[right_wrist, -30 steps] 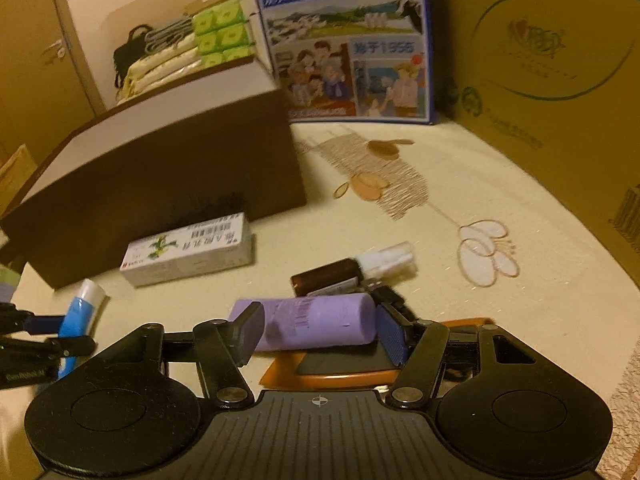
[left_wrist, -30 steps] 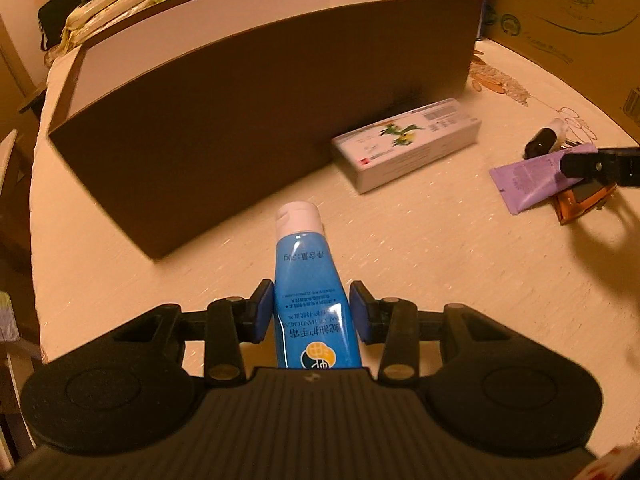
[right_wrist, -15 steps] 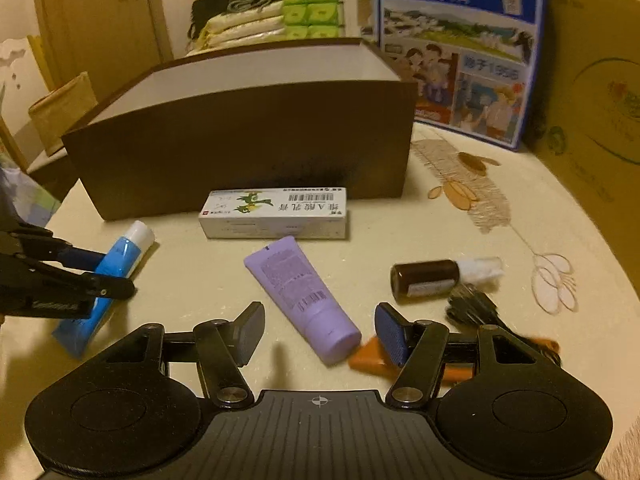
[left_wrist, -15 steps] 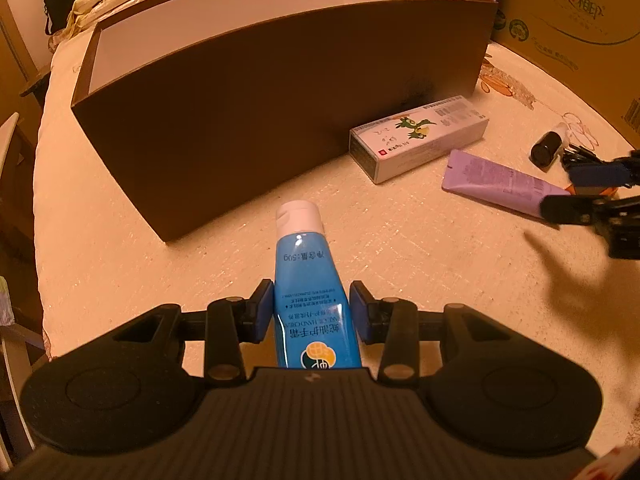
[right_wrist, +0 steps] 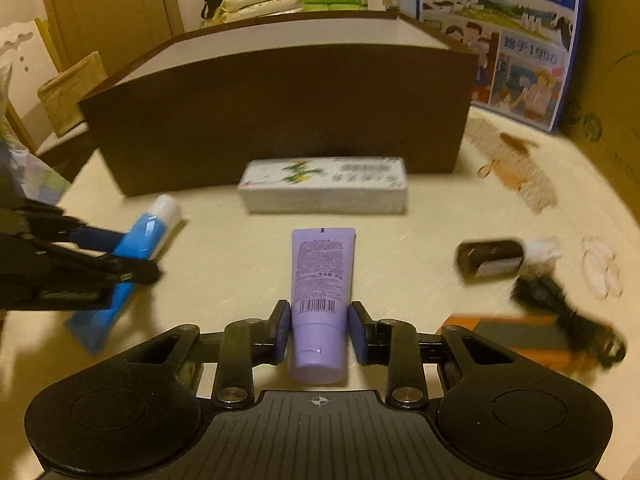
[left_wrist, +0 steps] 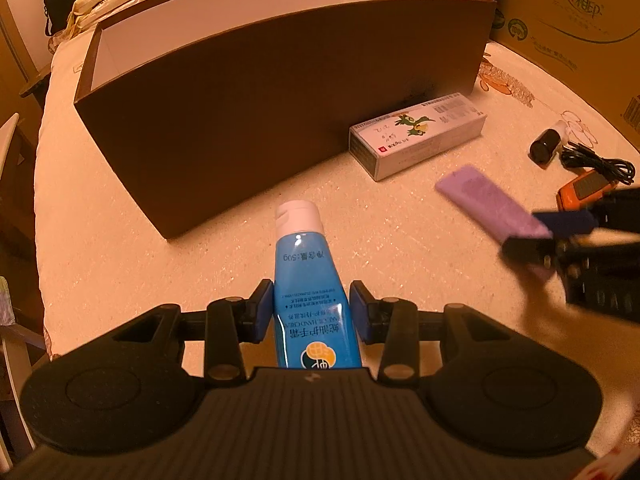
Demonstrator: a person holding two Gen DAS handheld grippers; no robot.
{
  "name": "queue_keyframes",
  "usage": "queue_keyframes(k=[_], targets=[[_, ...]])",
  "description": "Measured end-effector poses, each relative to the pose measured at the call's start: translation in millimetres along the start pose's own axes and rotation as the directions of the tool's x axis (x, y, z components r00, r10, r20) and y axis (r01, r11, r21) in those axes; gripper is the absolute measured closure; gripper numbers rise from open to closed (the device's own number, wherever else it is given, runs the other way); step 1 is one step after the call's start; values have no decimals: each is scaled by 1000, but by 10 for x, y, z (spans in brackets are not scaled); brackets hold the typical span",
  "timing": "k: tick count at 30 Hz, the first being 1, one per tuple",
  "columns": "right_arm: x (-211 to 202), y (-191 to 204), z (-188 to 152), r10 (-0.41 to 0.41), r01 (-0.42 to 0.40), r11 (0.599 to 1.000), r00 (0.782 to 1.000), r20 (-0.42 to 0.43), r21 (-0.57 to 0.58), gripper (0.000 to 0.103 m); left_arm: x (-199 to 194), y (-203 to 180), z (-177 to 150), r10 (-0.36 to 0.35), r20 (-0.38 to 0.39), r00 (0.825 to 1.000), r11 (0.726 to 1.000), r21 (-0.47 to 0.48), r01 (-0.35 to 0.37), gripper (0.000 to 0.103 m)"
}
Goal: Organize rigid objects
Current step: 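Lift the blue and purple tubes and carry both toward the brown box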
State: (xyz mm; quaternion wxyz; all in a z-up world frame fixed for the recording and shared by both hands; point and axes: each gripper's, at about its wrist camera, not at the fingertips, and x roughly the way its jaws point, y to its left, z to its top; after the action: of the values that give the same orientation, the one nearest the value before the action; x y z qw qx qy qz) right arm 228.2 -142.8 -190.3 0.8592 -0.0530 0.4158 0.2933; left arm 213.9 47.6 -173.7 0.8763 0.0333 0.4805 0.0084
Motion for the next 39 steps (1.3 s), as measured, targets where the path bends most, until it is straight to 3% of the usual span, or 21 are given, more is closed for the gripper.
queue_keyframes(k=[8, 15, 22, 32, 39], targets=[[151, 110, 60, -64, 65, 998, 998, -27, 23, 70, 70, -4, 51, 5, -32, 999, 1000, -13, -5, 64], [189, 221, 64, -113, 112, 993, 993, -37, -23, 73, 74, -33, 62, 12, -41, 999, 1000, 6, -12, 67], [26, 252, 6, -56, 58, 998, 997, -54, 24, 74, -42, -53, 30, -5, -37, 999, 1000, 24, 6, 68], [-409, 359, 69, -25, 25, 998, 1000, 8, 64, 74, -418, 11, -26, -27, 12, 1000, 999, 35, 26, 68], [-475, 390, -133, -22, 26, 994, 999, -45, 103, 74, -311, 22, -293, -45, -93, 995, 999, 24, 47, 67]])
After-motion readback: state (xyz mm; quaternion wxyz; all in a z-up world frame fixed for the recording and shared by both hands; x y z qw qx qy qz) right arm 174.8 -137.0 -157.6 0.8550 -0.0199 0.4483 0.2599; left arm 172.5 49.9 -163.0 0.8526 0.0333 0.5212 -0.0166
